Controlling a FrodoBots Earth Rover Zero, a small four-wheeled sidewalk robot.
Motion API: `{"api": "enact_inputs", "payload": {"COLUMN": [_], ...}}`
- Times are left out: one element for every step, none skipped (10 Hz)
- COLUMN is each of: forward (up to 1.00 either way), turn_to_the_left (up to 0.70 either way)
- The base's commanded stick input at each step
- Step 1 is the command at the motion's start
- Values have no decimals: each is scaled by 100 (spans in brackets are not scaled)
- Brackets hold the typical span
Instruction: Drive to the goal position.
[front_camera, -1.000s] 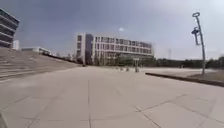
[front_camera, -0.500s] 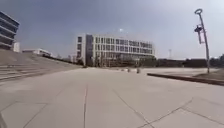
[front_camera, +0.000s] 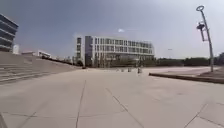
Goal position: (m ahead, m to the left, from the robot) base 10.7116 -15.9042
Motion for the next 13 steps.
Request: {"api": "enact_inputs", "payload": {"forward": [70, 70, 70, 70, 70, 70, 70, 70, 70, 70, 70, 70, 70], "turn_to_the_left": [1, 1, 1, 1, 1, 2, 2, 2, 2, 2, 2, 2, 2]}}
